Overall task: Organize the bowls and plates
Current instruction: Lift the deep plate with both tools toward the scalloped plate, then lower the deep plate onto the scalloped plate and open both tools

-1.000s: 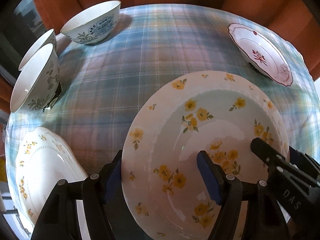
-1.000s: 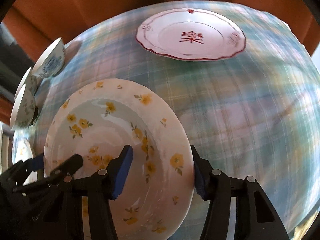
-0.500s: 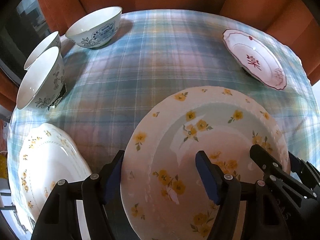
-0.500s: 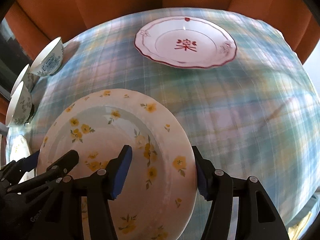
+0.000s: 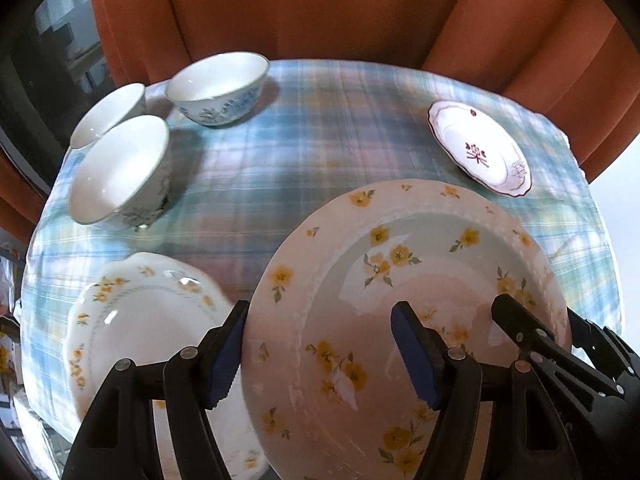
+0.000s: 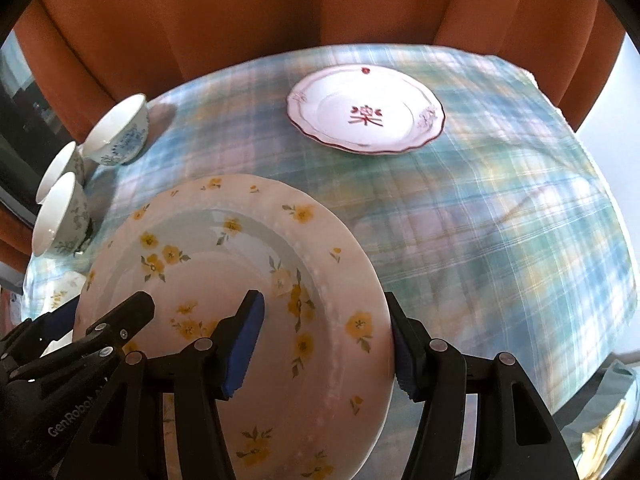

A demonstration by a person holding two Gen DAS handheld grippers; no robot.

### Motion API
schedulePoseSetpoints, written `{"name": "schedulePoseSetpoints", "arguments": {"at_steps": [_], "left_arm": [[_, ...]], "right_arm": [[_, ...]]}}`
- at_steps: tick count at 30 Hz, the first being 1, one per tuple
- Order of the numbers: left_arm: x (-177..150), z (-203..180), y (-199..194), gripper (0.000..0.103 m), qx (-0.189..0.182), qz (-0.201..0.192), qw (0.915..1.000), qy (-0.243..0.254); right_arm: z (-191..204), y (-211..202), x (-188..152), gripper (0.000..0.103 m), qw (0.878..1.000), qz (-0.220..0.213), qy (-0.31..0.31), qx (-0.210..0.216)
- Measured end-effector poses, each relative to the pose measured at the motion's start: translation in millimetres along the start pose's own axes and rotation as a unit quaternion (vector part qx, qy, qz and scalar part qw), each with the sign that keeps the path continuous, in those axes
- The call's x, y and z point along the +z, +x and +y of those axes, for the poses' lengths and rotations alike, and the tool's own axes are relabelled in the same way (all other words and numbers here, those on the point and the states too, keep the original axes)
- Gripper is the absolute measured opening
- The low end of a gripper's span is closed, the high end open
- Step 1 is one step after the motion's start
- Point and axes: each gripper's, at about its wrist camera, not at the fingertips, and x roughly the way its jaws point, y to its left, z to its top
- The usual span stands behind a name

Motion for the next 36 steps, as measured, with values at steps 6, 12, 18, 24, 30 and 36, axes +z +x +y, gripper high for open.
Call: {"name": "schedulePoseSetpoints", "arguments": {"at_steps": [6, 12, 18, 24, 30, 36], "left_arm": [[-10, 28, -20, 0.071, -0.013, -0.013, 0.9998, -0.001], [-25, 67, -32, 0.071, -0.015, -0.017, 0.9996, -0.014], [-41, 106, -34, 0.071, -0.013, -0.011, 0.9995, -0.026], [-54, 141, -29, 0.071, -0.006, 0.002, 0.9992, -0.04], [-64, 161, -14, 0.071, -0.002, 0.028, 0.998, -0.056], [-71, 172, 2, 0.071, 0.001, 0.052, 0.9964, -0.068]], "right_arm": [[30, -26, -5, 0.063, 1.0, -0.022, -0.008, -0.008], [66, -39, -19, 0.063, 0.999, -0.031, -0.02, -0.012], [105, -43, -37, 0.063, 0.999, -0.029, -0.03, -0.009], [142, -35, -53, 0.063, 0.999, -0.014, -0.04, -0.001], [170, -22, -61, 0.063, 0.998, 0.007, -0.061, -0.001], [187, -6, -63, 0.063, 0.996, 0.027, -0.082, -0.006]]}}
